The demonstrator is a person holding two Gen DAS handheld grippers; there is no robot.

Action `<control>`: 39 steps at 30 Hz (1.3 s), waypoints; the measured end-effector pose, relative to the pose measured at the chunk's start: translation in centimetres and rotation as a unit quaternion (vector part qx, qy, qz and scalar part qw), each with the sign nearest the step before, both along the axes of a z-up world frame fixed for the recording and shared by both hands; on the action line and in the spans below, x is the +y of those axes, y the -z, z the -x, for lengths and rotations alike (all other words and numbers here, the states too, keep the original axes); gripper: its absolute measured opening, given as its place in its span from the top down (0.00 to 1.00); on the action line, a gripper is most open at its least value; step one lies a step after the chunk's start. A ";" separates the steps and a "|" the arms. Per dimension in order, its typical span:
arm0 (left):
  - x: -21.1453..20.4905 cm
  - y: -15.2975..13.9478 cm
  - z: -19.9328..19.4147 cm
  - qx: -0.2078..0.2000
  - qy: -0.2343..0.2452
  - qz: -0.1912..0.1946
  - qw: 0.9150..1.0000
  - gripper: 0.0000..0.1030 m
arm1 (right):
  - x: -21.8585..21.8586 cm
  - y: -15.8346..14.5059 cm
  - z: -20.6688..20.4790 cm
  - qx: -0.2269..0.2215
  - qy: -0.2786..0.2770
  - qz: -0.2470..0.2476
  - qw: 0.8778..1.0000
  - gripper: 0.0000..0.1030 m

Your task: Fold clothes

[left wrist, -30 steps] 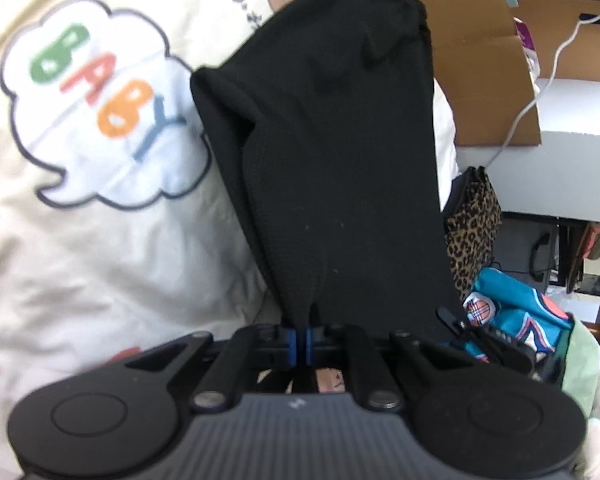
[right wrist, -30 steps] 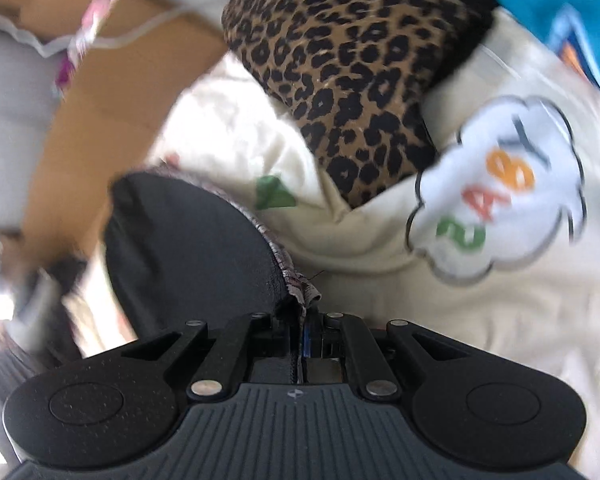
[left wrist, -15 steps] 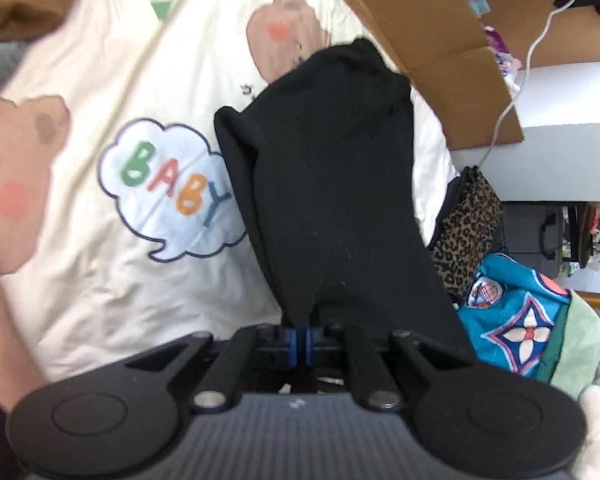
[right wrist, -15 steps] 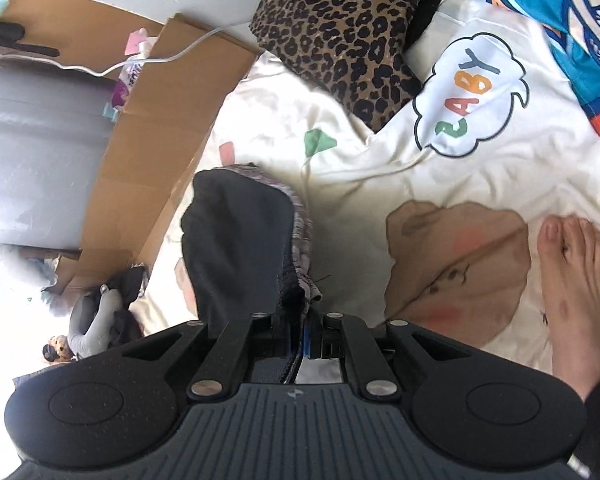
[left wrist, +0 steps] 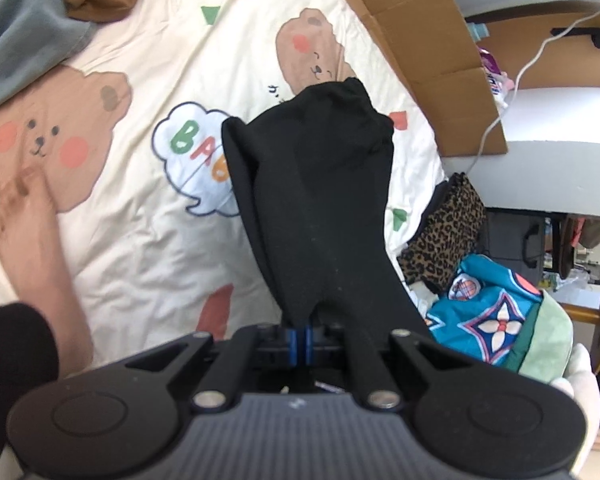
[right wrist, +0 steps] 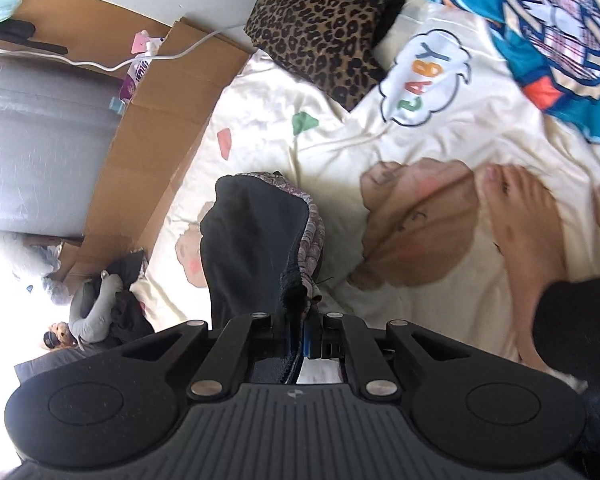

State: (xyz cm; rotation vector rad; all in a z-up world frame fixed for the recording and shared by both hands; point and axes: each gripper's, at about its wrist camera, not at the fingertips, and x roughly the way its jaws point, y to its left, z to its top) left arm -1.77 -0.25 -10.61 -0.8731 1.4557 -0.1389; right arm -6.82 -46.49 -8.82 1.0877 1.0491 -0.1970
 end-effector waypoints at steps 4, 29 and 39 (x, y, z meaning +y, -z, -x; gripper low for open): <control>0.2 0.1 0.5 0.016 -0.007 0.001 1.000 0.96 | -0.1 -0.2 2.3 0.014 0.012 -0.006 1.000 0.97; 0.8 8.7 -7.1 0.049 -0.065 0.027 0.996 0.96 | 0.4 7.4 -5.8 -0.007 0.056 -0.048 0.997 0.97; 0.2 12.6 -11.2 0.045 -0.063 0.033 0.996 0.96 | 0.3 10.8 -9.7 -0.018 0.055 -0.040 0.998 0.97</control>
